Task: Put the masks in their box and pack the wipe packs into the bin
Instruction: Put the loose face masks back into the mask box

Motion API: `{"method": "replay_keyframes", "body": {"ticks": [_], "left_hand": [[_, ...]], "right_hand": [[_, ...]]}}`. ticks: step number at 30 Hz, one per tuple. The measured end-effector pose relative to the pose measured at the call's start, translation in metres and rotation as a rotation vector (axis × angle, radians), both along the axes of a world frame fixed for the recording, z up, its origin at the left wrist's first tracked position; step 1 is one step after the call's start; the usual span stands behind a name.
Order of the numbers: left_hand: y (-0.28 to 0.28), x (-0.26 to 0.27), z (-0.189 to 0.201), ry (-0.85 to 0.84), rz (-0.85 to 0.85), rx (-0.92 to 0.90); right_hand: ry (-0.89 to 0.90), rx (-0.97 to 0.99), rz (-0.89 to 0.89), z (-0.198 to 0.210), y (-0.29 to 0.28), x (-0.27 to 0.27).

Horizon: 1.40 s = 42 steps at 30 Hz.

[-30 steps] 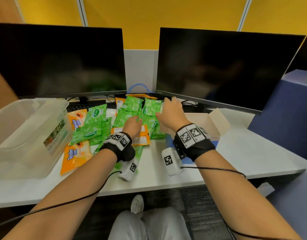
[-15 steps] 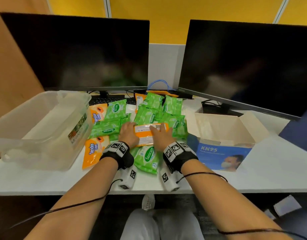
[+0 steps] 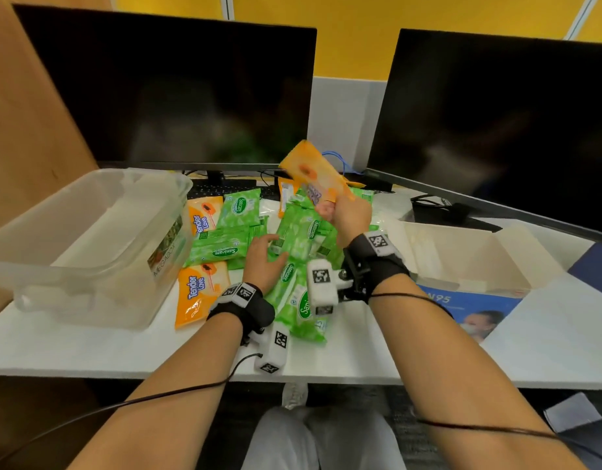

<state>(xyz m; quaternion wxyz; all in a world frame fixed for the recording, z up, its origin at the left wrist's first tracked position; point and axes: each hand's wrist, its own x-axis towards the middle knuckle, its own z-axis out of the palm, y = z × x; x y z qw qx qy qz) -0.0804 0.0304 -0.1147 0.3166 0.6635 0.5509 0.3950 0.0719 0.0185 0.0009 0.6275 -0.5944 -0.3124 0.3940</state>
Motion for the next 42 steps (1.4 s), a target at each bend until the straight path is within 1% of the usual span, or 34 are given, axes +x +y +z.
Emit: {"method": "replay_keyframes", "body": {"ticks": [1, 2, 3, 4, 5, 7, 8, 9, 10, 12, 14, 18, 20, 21, 22, 23, 24, 25, 26, 27, 28, 29, 30, 31, 32, 34, 35, 36, 37, 40, 42], "left_hand": [[0.002, 0.001, -0.003, 0.073, -0.017, 0.022], [0.003, 0.002, -0.006, 0.139, -0.029, 0.029], [0.003, 0.003, -0.007, 0.188, -0.035, 0.033], [0.003, 0.003, -0.007, 0.205, -0.034, 0.033], [0.003, 0.002, -0.007, 0.193, -0.031, 0.032], [0.004, 0.000, -0.007, 0.136, -0.018, 0.034], [0.004, -0.001, -0.007, 0.119, -0.011, 0.029], [0.004, -0.001, -0.007, 0.109, -0.004, 0.025], [0.004, -0.001, -0.007, 0.102, 0.004, 0.020], [0.003, -0.001, -0.005, 0.095, 0.024, 0.019], [0.002, 0.000, -0.004, 0.101, 0.031, 0.022], [-0.001, 0.000, -0.001, 0.093, 0.028, 0.024], [0.000, 0.001, -0.002, 0.085, 0.035, 0.030], [0.000, 0.001, -0.002, 0.081, 0.039, 0.024], [0.001, 0.001, -0.002, 0.076, 0.043, 0.018], [0.002, 0.001, -0.003, 0.075, 0.043, 0.017], [0.004, 0.000, -0.004, 0.080, 0.037, 0.024], [0.005, -0.001, -0.006, 0.095, 0.026, 0.033], [0.007, -0.001, -0.008, 0.115, 0.012, 0.036], [0.007, -0.001, -0.009, 0.133, 0.000, 0.035], [0.008, -0.001, -0.010, 0.141, -0.007, 0.036], [0.008, -0.001, -0.010, 0.143, -0.010, 0.041], [0.009, 0.000, -0.010, 0.144, -0.010, 0.047], [0.009, 0.000, -0.010, 0.148, -0.009, 0.054], [0.009, 0.000, -0.010, 0.155, -0.010, 0.059], [0.009, 0.001, -0.009, 0.165, -0.005, 0.063], [0.009, 0.001, -0.010, 0.173, 0.000, 0.065], [0.010, 0.002, -0.010, 0.185, 0.005, 0.068], [0.011, 0.002, -0.011, 0.197, 0.009, 0.069], [0.012, 0.003, -0.011, 0.220, 0.012, 0.054], [0.011, 0.003, -0.010, 0.221, 0.020, 0.049]], "right_hand": [[0.185, 0.032, 0.034, 0.000, 0.001, -0.002], [0.416, 0.089, 0.082, 0.002, -0.003, -0.007], [0.593, 0.121, 0.140, -0.001, -0.002, -0.009], [0.604, 0.117, 0.214, -0.006, -0.001, -0.010], [0.466, 0.039, 0.240, -0.014, 0.003, -0.010], [0.048, -0.216, 0.266, -0.029, 0.002, -0.013], [-0.124, -0.331, 0.258, -0.037, 0.001, -0.015], [-0.199, -0.404, 0.272, -0.046, 0.002, -0.015], [-0.186, -0.427, 0.301, -0.053, 0.001, -0.016], [-0.091, -0.420, 0.342, -0.063, 0.003, -0.016], [-0.070, -0.419, 0.357, -0.068, 0.004, -0.017], [-0.243, -0.437, 0.441, -0.061, 0.008, -0.025], [-0.364, -0.424, 0.410, -0.049, 0.014, -0.025], [-0.390, -0.399, 0.351, -0.039, 0.016, -0.023], [-0.358, -0.355, 0.270, -0.030, 0.019, -0.019], [-0.256, -0.294, 0.213, -0.020, 0.022, -0.015], [-0.081, -0.215, 0.182, -0.012, 0.024, -0.010], [0.132, -0.133, 0.188, -0.006, 0.025, -0.007], [0.292, -0.080, 0.232, -0.002, 0.025, -0.003], [0.314, -0.062, 0.295, -0.002, 0.025, -0.002], [0.189, -0.104, 0.367, -0.004, 0.026, -0.003], [-0.067, -0.188, 0.402, -0.007, 0.024, -0.005], [-0.339, -0.265, 0.374, -0.015, 0.025, -0.007], [-0.528, -0.344, 0.348, -0.020, 0.025, -0.009], [-0.678, -0.425, 0.362, -0.028, 0.026, -0.010], [-1.047, -0.595, 0.482, -0.042, 0.027, -0.013], [-1.166, -0.640, 0.541, -0.044, 0.027, -0.016], [-1.238, -0.624, 0.561, -0.051, 0.029, -0.015], [-1.289, -0.630, 0.588, -0.056, 0.032, -0.018], [-1.440, -0.562, 0.641, -0.069, 0.041, -0.022], [-1.492, -0.566, 0.651, -0.083, 0.056, -0.021]]}}
